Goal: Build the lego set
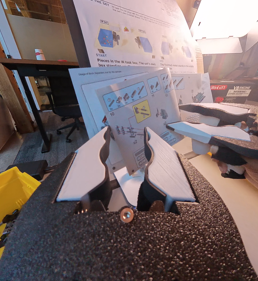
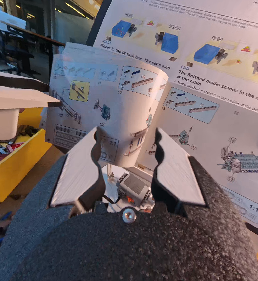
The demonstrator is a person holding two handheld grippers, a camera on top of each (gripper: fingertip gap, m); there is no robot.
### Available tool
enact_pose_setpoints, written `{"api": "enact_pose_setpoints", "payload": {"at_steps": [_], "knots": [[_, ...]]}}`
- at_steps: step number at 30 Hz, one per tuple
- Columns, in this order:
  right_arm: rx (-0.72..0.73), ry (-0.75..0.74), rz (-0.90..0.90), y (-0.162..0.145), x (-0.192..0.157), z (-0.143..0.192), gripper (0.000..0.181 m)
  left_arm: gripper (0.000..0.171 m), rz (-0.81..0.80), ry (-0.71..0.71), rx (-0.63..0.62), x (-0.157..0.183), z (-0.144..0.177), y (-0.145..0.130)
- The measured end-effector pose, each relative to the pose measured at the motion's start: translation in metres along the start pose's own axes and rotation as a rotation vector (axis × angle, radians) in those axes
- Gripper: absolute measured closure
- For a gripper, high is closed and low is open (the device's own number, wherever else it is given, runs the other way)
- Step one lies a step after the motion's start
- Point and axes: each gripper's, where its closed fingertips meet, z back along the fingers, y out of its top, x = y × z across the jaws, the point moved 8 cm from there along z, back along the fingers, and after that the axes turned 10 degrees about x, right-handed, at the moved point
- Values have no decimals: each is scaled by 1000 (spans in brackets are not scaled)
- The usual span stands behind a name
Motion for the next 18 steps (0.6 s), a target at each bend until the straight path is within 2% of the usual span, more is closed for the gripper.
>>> {"api": "enact_pose_setpoints", "payload": {"at_steps": [1, 3, 5, 9, 13, 15, 18], "knots": [[-17, -9, 16, -2, 2, -2, 125, 129, 0, 0, 0, 0, 2, 1], [-12, -22, -6, -3, 8, -2, 132, 129, -7, 3, 7, -3, 7, 3], [8, -29, -65, -5, 17, 3, 151, 132, -3, -1, 16, -6, 11, 5], [47, -18, -237, -11, 35, 11, 162, 134, 44, -18, 20, -9, 12, 4], [74, 11, -411, -14, 53, 15, 181, 139, 87, -164, -25, 8, 5, -5], [80, 28, -510, -16, 61, 15, 181, 136, 114, -238, -64, 20, 1, -10], [75, 35, -538, -17, 67, 15, 181, 139, 122, -270, -77, 30, -4, -15]]}}
